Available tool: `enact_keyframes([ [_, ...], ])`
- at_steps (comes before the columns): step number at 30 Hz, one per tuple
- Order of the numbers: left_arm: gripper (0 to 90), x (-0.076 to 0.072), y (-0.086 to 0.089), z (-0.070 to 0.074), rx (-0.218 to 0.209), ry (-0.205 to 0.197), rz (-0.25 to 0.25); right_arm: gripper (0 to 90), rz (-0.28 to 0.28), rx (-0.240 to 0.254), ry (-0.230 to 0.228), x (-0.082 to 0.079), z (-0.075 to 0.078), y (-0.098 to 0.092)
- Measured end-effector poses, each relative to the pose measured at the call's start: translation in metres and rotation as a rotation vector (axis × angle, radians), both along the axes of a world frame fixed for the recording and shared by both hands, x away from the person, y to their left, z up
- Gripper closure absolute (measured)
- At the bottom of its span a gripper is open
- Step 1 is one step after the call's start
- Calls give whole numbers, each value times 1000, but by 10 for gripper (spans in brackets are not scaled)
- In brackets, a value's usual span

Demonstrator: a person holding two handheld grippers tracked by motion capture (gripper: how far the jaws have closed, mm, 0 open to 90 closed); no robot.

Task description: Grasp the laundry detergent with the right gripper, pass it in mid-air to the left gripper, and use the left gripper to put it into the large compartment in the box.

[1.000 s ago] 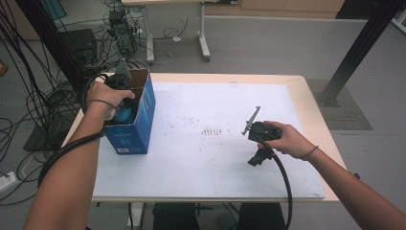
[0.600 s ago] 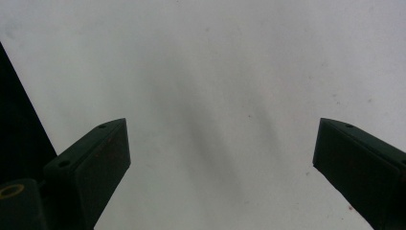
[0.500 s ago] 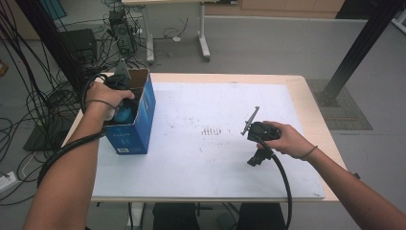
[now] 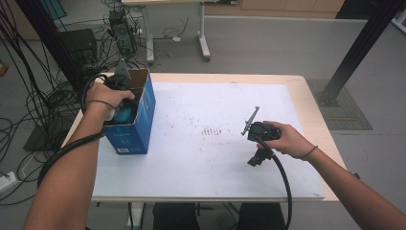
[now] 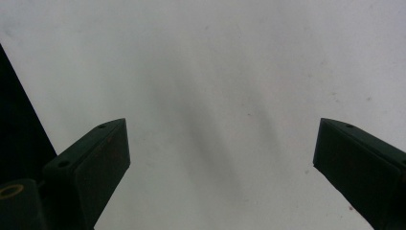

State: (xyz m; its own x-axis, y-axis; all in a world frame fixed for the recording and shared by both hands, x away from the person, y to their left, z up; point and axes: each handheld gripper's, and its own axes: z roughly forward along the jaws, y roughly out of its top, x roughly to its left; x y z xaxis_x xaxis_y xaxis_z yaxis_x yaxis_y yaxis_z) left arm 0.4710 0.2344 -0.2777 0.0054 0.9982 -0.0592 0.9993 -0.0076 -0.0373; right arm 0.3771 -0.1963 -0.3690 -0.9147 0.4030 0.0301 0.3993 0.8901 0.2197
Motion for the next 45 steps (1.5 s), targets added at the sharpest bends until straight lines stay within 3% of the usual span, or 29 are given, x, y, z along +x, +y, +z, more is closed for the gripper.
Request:
enact_keyframes([
  [45, 375, -2, 1, 0, -5, 4, 5, 51, 2, 4, -1, 1, 0, 0],
])
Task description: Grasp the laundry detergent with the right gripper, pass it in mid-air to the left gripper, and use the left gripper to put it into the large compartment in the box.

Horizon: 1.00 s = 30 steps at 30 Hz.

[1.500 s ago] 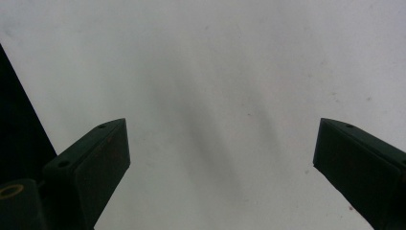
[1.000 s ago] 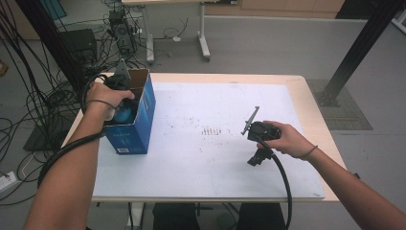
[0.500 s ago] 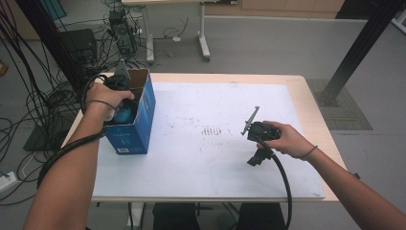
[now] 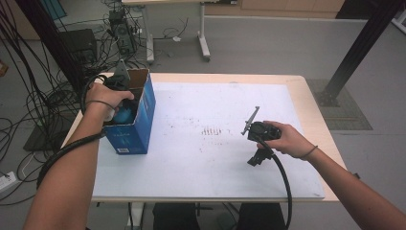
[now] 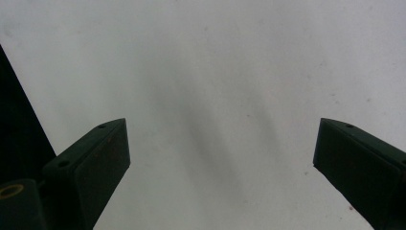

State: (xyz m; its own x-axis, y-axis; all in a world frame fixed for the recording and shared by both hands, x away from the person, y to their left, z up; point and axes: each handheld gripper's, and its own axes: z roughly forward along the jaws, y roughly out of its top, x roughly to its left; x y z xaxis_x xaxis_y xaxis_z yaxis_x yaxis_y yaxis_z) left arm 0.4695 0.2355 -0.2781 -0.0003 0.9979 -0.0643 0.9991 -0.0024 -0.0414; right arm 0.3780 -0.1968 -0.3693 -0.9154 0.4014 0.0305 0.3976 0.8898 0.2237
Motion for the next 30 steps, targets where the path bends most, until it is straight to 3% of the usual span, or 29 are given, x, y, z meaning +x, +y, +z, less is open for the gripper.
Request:
enact_keyframes([
  [21, 348, -4, 1, 12, -2, -11, 12, 51, 8, -5, -2, 0, -1, 3],
  [30, 346, -5, -2, 27, 4, -25, 11, 51, 2, -8, -9, 1, 1, 1],
])
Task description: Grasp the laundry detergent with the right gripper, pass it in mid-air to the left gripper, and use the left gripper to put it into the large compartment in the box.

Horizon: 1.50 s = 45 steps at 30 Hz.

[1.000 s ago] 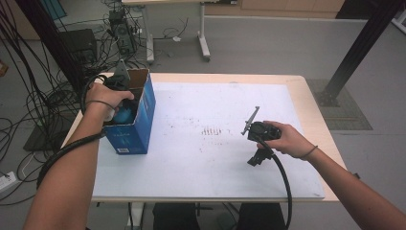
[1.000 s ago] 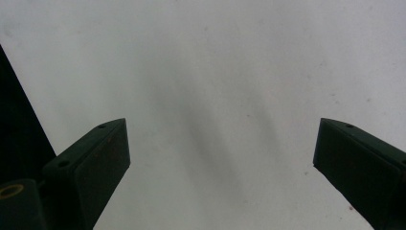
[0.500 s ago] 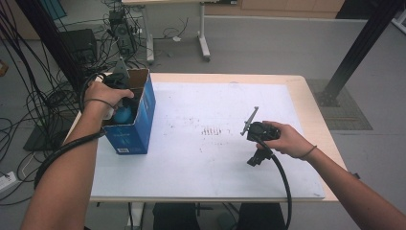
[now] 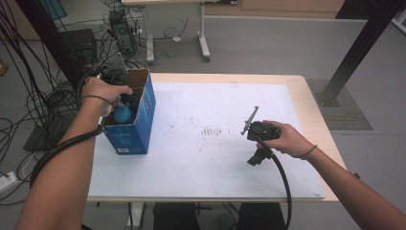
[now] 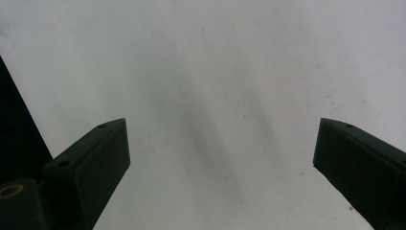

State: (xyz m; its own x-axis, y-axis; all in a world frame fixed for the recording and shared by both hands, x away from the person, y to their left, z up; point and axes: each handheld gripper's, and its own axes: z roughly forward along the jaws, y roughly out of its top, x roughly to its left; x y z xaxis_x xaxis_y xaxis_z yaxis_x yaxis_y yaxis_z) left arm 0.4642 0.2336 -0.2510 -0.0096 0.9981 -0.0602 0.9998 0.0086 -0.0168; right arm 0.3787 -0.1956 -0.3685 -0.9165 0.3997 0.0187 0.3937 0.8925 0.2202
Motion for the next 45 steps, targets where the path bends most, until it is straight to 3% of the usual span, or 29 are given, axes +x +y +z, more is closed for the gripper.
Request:
enact_keyframes([
  [12, 323, -10, 2, 39, 5, -50, -14, 50, 10, -1, -8, 0, 2, 3],
  [23, 210, -23, -17, 71, 10, -83, -95, 49, 11, -4, -2, 1, 3, 6],
  [33, 79, -33, -37, 89, 10, -97, -141, 48, 8, 2, -2, 0, 6, 6],
  [45, 48, -49, -72, 97, 1, -100, -225, 49, -13, -2, 5, -4, 8, 1],
])
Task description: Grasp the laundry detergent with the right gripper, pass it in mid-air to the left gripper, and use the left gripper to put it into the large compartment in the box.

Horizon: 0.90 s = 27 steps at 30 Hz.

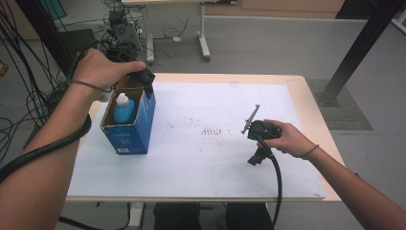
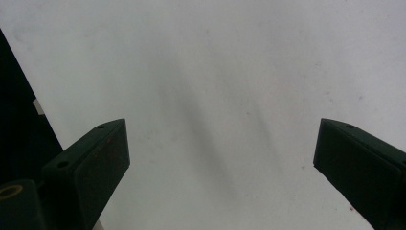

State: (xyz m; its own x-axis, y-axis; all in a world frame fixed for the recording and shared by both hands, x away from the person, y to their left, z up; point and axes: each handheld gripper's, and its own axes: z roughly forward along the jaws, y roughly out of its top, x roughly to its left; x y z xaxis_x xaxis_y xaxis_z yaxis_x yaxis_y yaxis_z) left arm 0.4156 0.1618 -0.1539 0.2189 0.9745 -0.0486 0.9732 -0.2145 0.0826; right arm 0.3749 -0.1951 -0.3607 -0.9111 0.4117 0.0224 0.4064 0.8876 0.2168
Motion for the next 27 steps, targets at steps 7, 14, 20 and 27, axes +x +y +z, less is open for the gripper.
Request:
enact_keyframes([
  [7, 47, -8, -33, -2, -22, 13, -111, 48, -12, 4, -4, 0, 5, 0],
  [14, 48, -16, -64, -16, -23, 28, -202, 48, -16, 4, -9, 0, 8, 2],
  [20, 47, -20, -81, -33, -34, 20, -231, 48, -16, 0, -11, -2, 10, 1],
  [27, 48, -20, -92, -57, -41, 35, -254, 48, -21, 3, -18, -2, 10, -1],
])
